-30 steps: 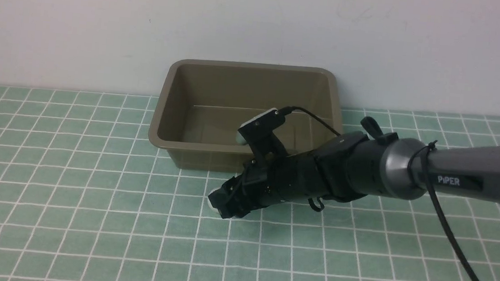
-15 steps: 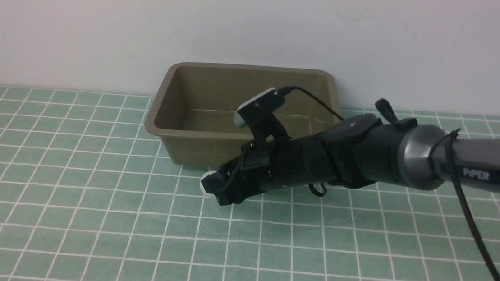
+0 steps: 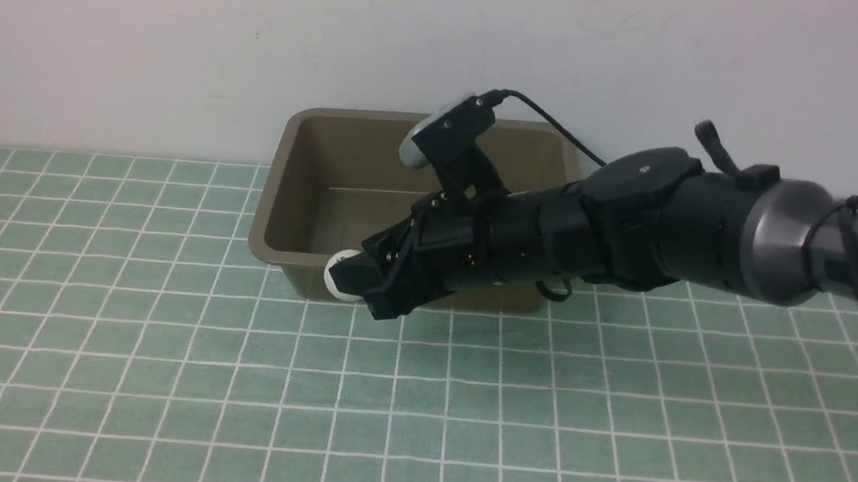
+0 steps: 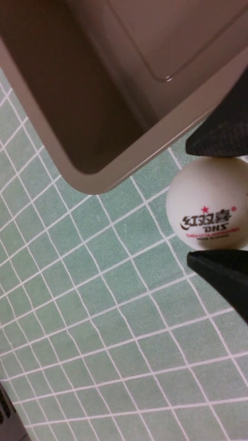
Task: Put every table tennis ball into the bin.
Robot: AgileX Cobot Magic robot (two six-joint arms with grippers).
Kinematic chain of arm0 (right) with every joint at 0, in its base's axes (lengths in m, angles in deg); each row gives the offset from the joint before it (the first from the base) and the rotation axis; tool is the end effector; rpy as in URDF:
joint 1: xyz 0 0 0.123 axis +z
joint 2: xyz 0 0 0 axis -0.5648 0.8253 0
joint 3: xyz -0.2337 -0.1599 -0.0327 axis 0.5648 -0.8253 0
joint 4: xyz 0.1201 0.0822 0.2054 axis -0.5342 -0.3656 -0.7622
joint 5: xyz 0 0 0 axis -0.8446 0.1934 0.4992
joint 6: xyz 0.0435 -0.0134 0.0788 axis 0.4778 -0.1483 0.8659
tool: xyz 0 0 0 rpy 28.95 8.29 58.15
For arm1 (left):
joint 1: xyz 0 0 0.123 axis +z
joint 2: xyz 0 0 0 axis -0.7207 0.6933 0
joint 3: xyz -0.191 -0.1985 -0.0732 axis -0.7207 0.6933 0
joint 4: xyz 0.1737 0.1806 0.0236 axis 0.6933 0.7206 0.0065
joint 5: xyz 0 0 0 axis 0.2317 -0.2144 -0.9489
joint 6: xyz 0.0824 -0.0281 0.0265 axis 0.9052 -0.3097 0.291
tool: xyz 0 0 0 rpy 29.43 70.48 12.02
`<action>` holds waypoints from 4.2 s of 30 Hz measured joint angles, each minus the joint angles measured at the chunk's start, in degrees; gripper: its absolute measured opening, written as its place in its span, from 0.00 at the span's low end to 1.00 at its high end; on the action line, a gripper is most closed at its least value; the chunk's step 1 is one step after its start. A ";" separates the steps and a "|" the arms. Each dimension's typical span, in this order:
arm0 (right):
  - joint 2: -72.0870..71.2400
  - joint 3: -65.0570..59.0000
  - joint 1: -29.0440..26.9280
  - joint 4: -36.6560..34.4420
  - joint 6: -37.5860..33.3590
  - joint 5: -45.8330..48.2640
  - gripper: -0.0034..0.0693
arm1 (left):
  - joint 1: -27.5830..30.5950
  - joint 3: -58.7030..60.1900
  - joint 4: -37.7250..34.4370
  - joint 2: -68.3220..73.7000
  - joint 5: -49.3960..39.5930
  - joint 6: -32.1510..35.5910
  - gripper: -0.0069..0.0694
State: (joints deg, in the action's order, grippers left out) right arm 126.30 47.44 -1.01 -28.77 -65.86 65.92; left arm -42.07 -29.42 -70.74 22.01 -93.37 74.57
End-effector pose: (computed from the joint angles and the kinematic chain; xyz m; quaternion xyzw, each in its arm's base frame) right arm 0.3313 0.2803 0.2227 -0.4361 0.7456 0.3489 0.3635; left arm 0.0482 0.0041 0.1835 -0.0125 0.8168 0.0360 0.5756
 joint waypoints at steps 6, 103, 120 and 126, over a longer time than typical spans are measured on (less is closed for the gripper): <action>0.00 0.11 -0.23 0.02 -1.86 -7.05 0.48 | 0.00 0.00 0.00 0.00 0.00 0.00 0.69; -59.74 2.43 -11.22 82.44 70.13 33.12 0.65 | 0.00 0.00 0.00 0.00 0.00 0.00 0.69; -67.49 2.43 -11.22 89.72 72.37 38.19 0.65 | 0.00 0.00 0.00 0.00 0.00 0.00 0.69; -71.10 2.50 -11.22 84.49 74.62 38.47 0.65 | 0.00 0.00 0.00 0.00 0.00 0.00 0.69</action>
State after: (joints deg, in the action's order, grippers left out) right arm 55.20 49.95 -12.23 55.72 8.77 104.40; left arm -42.07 -29.42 -70.74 22.01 -93.37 74.57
